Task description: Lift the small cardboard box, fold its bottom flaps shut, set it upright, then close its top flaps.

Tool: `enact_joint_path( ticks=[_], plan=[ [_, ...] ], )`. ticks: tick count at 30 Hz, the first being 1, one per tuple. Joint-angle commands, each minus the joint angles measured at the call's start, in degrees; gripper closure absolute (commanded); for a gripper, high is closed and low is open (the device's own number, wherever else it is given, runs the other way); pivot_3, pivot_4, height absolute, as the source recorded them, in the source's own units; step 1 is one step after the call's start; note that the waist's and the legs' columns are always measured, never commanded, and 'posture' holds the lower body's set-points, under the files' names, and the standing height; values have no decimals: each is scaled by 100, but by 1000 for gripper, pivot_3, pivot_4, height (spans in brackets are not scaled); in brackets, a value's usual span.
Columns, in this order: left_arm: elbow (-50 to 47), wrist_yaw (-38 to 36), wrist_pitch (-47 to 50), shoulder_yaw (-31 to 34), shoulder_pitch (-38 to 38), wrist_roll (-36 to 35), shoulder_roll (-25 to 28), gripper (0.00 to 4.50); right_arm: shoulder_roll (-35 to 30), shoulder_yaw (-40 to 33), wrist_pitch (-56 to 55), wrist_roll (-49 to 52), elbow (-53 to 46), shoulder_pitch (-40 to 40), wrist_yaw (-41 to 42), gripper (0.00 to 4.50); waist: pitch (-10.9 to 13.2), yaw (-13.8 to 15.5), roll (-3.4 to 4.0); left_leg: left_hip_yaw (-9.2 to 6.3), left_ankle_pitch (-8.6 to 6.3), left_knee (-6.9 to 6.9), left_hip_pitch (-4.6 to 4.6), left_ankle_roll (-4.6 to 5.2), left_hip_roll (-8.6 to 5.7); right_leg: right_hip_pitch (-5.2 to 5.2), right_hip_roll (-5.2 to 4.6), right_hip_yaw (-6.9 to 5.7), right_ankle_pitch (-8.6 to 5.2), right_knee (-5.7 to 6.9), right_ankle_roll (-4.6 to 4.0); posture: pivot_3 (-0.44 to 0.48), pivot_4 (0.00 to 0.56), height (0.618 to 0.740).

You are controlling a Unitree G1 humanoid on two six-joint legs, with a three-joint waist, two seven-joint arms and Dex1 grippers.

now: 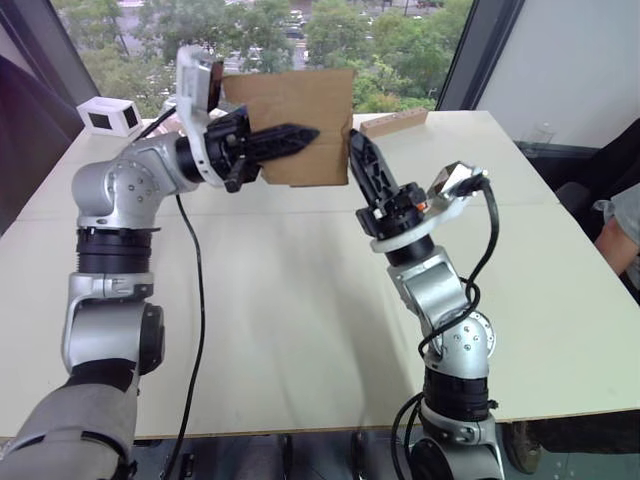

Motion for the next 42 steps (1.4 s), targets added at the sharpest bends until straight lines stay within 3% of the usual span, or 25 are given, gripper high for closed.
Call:
enact_joint_path(
  ticks=[1, 23, 26, 31, 42],
  plan=[
    [-85, 8, -67, 114, -234, -29, 10, 4500, -58, 249, 146, 13, -266, 59, 142, 3725, 0, 3, 0, 0, 0, 0, 0, 0, 0, 0, 0, 0, 0, 0, 0, 0, 150, 740],
    [-64, 4, -9, 135, -263, -45, 105, 4500, -799, -632, 26, 570, -281, 357, 151, 3725, 0, 2, 0, 0, 0, 0, 0, 1, 0, 0, 0, 0, 0, 0, 0, 0, 150, 740],
    [-79, -20, 30, 119, -261, -56, 128, 4500, -986, -666, 32, 468, -303, 366, 165, 4454, 0, 4, 0, 1, 0, 0, 0, 1, 0, 0, 0, 1, 0, 0, 0, 0, 150, 740],
    [-110, -80, 86, 67, -236, -62, 132, 4500, -1412, -432, 92, -103, -325, 225, 216, 4454, 0, 3, 0, 2, 0, 0, 0, 1, 0, 0, 0, 1, 0, 0, 0, 0, 150, 740],
    [-142, -265, -46, -242, -158, 173, 35, 4500, -1484, 330, 342, -555, -725, 40, 494, 4454, 0, 30, 0, 1, 0, 0, 0, 1, -1, 1, 0, 1, 0, -1, 0, 0, 150, 740]
  ],
)
